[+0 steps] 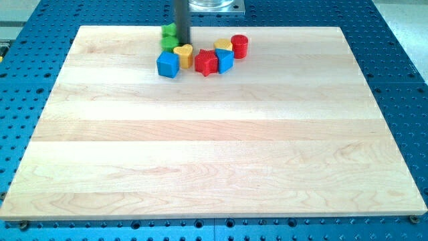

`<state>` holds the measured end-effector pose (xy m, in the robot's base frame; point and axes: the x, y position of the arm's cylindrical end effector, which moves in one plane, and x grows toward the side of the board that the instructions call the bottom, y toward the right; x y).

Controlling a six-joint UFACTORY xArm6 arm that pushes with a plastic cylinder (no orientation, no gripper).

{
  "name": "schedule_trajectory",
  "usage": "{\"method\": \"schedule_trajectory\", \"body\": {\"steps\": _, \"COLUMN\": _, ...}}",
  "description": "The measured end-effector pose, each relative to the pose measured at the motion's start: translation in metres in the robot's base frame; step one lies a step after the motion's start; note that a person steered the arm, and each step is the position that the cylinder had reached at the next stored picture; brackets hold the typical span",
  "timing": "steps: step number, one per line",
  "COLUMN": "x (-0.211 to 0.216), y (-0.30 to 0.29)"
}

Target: Separate the green blocks and blue cube from the group of blocks

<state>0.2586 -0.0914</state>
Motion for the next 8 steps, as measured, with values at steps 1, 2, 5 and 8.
{"method": "schedule_trajectory", "body": {"steps": 1, "x": -0.029, "y": 0.013}}
{"method": "schedule_trajectory", "body": {"steps": 2, "x": -0.047, "y": 0.052}}
{"method": "schedule_trajectory", "body": {"steps": 5, "x": 0.010, "y": -0.024}}
{"method": "schedule_trajectory", "body": {"steps": 8, "x": 0.087, "y": 0.004}}
